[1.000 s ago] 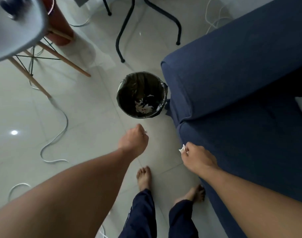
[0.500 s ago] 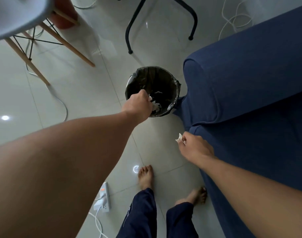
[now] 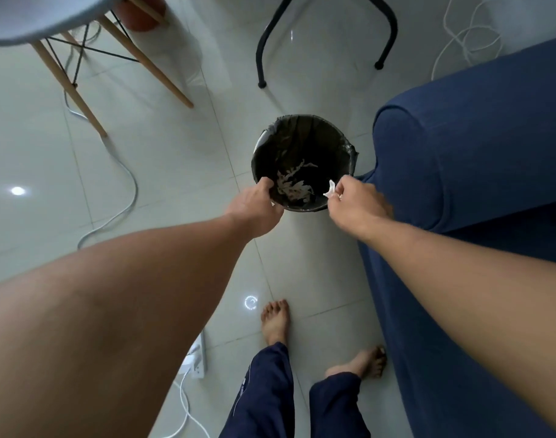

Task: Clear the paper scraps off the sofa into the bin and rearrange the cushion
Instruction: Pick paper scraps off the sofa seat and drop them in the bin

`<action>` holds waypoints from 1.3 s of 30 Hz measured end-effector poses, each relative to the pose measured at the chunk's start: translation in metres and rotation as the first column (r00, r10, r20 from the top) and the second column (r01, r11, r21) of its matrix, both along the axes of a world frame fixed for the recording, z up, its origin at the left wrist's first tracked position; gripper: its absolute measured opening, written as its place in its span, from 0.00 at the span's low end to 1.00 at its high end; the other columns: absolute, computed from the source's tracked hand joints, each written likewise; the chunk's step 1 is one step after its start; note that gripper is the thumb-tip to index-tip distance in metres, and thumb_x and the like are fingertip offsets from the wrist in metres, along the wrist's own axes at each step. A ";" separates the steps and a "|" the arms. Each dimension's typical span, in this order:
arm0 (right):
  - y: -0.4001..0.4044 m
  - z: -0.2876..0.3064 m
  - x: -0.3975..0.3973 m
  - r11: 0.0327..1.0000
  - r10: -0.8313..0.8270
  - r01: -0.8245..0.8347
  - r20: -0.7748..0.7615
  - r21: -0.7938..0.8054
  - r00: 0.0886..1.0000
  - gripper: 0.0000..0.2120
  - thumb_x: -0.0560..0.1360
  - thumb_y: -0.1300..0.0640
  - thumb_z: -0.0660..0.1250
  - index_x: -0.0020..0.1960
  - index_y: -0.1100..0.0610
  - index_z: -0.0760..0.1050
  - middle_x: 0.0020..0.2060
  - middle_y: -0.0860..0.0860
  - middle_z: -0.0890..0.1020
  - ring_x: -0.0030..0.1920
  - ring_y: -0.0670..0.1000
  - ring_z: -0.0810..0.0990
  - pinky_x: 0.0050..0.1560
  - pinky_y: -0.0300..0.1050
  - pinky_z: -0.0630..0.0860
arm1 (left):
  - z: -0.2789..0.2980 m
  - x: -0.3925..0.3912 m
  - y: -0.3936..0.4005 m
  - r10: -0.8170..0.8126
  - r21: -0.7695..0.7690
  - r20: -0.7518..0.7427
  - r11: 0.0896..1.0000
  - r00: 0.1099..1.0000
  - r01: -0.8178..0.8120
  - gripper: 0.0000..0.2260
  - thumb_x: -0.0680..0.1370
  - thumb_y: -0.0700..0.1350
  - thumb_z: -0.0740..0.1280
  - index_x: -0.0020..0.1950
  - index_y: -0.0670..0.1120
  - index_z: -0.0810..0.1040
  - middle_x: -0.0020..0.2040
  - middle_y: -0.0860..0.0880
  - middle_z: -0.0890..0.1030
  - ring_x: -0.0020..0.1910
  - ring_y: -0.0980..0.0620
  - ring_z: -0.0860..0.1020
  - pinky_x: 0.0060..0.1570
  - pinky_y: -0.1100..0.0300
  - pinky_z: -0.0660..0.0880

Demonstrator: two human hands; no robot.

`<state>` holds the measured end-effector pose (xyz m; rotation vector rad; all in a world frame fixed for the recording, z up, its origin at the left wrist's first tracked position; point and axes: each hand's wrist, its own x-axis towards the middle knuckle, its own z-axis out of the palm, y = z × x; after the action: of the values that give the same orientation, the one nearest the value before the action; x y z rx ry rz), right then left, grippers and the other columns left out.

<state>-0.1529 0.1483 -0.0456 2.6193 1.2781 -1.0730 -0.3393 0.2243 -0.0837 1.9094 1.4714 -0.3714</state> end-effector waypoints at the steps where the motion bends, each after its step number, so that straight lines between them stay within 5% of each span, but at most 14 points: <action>1: 0.006 0.002 -0.001 1.000 0.005 -0.005 0.012 0.006 1.000 0.07 0.82 0.48 0.58 0.51 0.49 0.73 0.49 0.51 0.80 0.49 0.58 0.79 0.48 0.52 0.77 | -0.001 -0.005 -0.001 0.000 -0.009 -0.008 1.000 1.000 0.000 0.24 0.79 0.51 0.63 0.75 0.51 0.66 0.65 0.49 0.79 0.63 0.44 0.77 0.57 0.51 0.75; 8: 0.040 0.002 -0.009 0.998 0.022 -0.024 0.034 0.061 0.999 0.08 0.81 0.48 0.57 0.52 0.50 0.73 0.51 0.53 0.81 0.50 0.60 0.78 0.47 0.51 0.73 | 0.001 -0.022 -0.005 0.002 -0.062 -0.048 0.998 0.999 -0.005 0.22 0.79 0.51 0.62 0.73 0.52 0.68 0.65 0.51 0.80 0.63 0.45 0.76 0.59 0.51 0.75; 15: 0.038 -0.005 -0.023 0.999 -0.025 0.026 -0.077 0.019 0.997 0.22 0.85 0.47 0.51 0.77 0.48 0.59 0.68 0.59 0.75 0.67 0.64 0.74 0.59 0.58 0.71 | 0.003 -0.023 -0.009 0.009 -0.063 -0.044 0.998 0.999 -0.012 0.23 0.79 0.51 0.63 0.75 0.53 0.67 0.65 0.52 0.80 0.63 0.45 0.77 0.57 0.53 0.75; 26: -0.059 -0.017 -0.013 0.987 0.070 -0.079 -0.069 -0.142 0.995 0.21 0.82 0.42 0.54 0.72 0.47 0.69 0.65 0.55 0.79 0.62 0.61 0.78 0.57 0.55 0.74 | 0.009 -0.009 -0.028 -0.035 -0.067 -0.051 0.997 0.998 0.032 0.24 0.79 0.51 0.62 0.75 0.53 0.67 0.63 0.51 0.80 0.61 0.45 0.77 0.54 0.53 0.74; 39: -0.145 0.003 0.031 0.984 -0.126 0.117 -0.060 -0.135 0.990 0.13 0.82 0.42 0.55 0.56 0.48 0.74 0.55 0.51 0.81 0.54 0.57 0.79 0.53 0.52 0.76 | 0.029 0.035 -0.077 -0.205 -0.069 -0.049 0.977 0.977 0.202 0.22 0.79 0.51 0.64 0.74 0.50 0.69 0.62 0.50 0.81 0.60 0.46 0.78 0.56 0.52 0.76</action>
<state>-0.1215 0.0029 -0.0421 2.6123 1.0307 -1.2289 -0.3040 0.1474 -0.0549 2.0188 1.2856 -0.5629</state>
